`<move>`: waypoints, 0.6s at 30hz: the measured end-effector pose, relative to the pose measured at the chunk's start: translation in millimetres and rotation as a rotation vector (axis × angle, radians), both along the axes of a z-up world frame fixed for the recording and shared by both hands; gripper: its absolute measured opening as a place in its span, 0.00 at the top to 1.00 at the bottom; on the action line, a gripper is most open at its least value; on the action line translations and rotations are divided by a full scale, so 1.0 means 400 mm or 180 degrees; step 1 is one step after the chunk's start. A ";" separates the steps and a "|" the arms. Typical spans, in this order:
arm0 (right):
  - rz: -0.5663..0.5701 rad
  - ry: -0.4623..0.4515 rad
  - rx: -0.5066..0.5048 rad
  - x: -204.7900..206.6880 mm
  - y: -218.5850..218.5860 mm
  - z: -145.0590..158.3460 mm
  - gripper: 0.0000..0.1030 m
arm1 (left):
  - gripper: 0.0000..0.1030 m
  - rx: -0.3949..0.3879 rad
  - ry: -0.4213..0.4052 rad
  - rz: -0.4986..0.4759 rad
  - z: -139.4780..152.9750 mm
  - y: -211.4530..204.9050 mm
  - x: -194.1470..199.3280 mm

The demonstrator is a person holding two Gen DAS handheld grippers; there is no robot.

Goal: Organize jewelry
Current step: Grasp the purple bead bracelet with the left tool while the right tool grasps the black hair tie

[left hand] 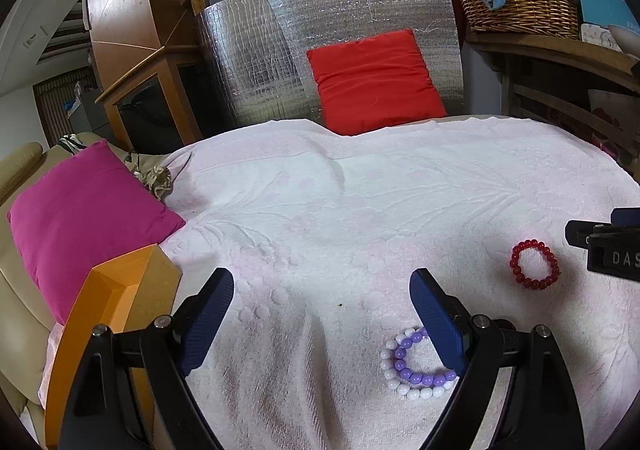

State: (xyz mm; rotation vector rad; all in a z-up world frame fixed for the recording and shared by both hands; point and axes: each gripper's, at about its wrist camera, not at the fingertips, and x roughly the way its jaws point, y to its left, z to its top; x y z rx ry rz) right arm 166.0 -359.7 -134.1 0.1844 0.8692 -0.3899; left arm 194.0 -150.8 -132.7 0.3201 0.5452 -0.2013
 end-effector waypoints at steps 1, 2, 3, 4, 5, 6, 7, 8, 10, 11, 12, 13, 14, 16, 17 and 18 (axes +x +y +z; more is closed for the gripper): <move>-0.0008 0.0004 0.0073 0.003 -0.009 -0.005 0.29 | 0.13 0.0012 0.0004 -0.0004 -0.001 0.002 0.000; -0.0011 0.0003 0.0159 0.007 -0.019 -0.011 0.29 | 0.13 0.0025 0.0008 -0.0014 -0.002 0.005 0.001; -0.0018 0.0002 0.0241 0.009 -0.031 -0.018 0.29 | 0.13 0.0042 0.0013 -0.0024 -0.004 0.007 0.003; -0.0027 -0.0001 0.0319 0.011 -0.041 -0.023 0.29 | 0.13 0.0079 0.0029 -0.0038 -0.008 0.008 0.005; -0.0025 -0.0011 0.0412 0.012 -0.052 -0.028 0.29 | 0.13 0.0107 0.0057 -0.0051 -0.013 0.011 0.009; -0.0012 -0.0025 0.0557 0.014 -0.066 -0.036 0.29 | 0.13 0.0123 0.0103 -0.0066 -0.018 0.014 0.014; -0.0021 -0.0047 0.0763 0.015 -0.088 -0.045 0.29 | 0.13 0.0104 0.0235 -0.0094 -0.028 0.025 0.027; -0.0049 -0.0064 0.0870 0.015 -0.101 -0.051 0.29 | 0.13 0.0056 0.0352 -0.0109 -0.034 0.034 0.039; -0.0139 -0.0120 0.1142 0.010 -0.136 -0.069 0.31 | 0.13 -0.0057 0.0573 -0.0113 -0.047 0.056 0.063; -0.0159 -0.0133 0.1271 0.010 -0.151 -0.078 0.36 | 0.13 -0.0110 0.0676 -0.0104 -0.054 0.071 0.076; -0.0167 -0.0129 0.1337 0.012 -0.158 -0.084 0.38 | 0.13 -0.0137 0.0739 -0.0089 -0.060 0.083 0.085; -0.0181 -0.0114 0.1403 0.016 -0.165 -0.093 0.38 | 0.13 -0.0141 0.0779 -0.0064 -0.066 0.095 0.094; -0.0196 -0.0102 0.1425 0.019 -0.167 -0.098 0.39 | 0.13 -0.0137 0.0794 -0.0047 -0.071 0.104 0.098; -0.0194 -0.0025 0.1447 0.031 -0.163 -0.111 0.41 | 0.13 -0.0139 0.0845 -0.0059 -0.078 0.122 0.108; -0.0193 0.0004 0.1458 0.035 -0.161 -0.115 0.41 | 0.13 -0.0140 0.0873 -0.0074 -0.080 0.126 0.109; -0.0188 0.0034 0.1473 0.040 -0.155 -0.120 0.41 | 0.13 -0.0141 0.0928 -0.0100 -0.085 0.134 0.113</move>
